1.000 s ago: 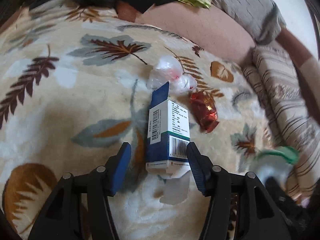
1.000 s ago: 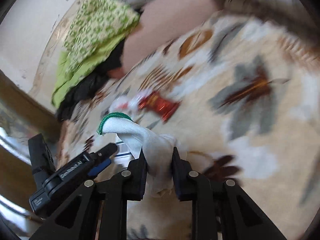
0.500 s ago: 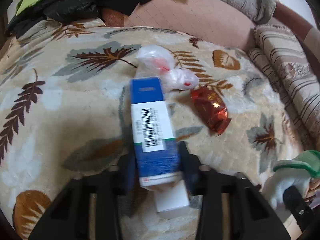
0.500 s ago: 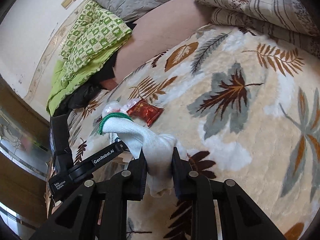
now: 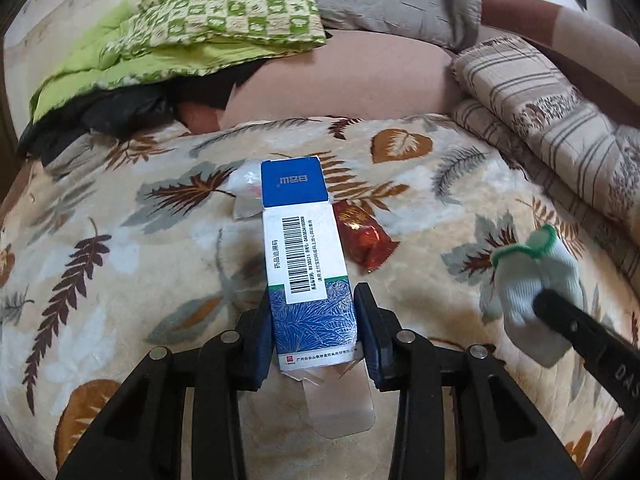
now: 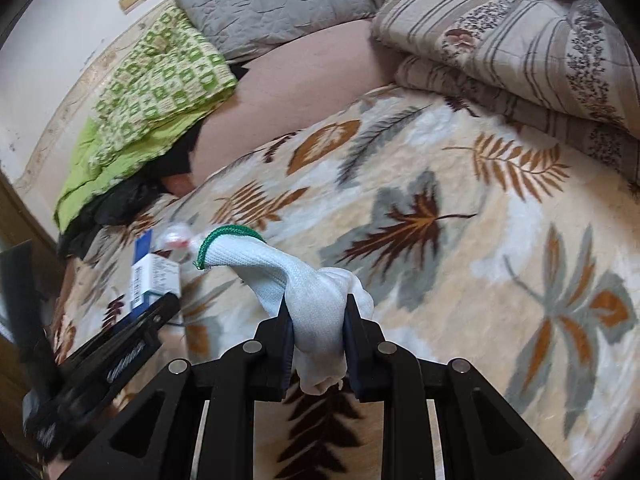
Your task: Collect trash
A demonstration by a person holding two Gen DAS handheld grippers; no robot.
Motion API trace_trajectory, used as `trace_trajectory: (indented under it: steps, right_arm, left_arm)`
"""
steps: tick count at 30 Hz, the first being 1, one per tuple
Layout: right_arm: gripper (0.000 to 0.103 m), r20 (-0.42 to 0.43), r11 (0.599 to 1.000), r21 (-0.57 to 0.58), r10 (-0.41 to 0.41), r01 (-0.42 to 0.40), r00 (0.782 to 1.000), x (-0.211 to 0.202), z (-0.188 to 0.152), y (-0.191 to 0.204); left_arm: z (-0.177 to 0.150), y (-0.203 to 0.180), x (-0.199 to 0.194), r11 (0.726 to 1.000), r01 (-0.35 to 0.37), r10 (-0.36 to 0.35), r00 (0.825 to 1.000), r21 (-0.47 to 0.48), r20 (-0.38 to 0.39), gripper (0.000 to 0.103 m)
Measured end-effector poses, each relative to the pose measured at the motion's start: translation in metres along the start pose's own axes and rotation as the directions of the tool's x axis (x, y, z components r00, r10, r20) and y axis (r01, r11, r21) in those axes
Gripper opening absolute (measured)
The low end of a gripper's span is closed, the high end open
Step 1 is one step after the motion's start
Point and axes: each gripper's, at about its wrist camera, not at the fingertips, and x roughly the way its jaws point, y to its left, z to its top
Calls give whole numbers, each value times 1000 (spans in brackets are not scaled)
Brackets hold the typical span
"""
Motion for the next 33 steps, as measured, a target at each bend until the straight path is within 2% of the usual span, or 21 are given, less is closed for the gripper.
trace_trajectory:
  steps: [4, 15, 33]
  right_arm:
    - [24, 6, 999, -17, -32, 32, 999, 2, 2, -2]
    - [24, 8, 999, -26, -37, 37, 999, 2, 2, -2]
    - [24, 16, 999, -34, -41, 42, 999, 0, 2, -2]
  left_arm:
    - [1, -4, -5, 999, -26, 26, 999, 20, 29, 36]
    - [-1, -9, -12, 996, -64, 60, 996, 58, 67, 36]
    - [-2, -15, -15, 994, -56, 48, 995, 93, 87, 36]
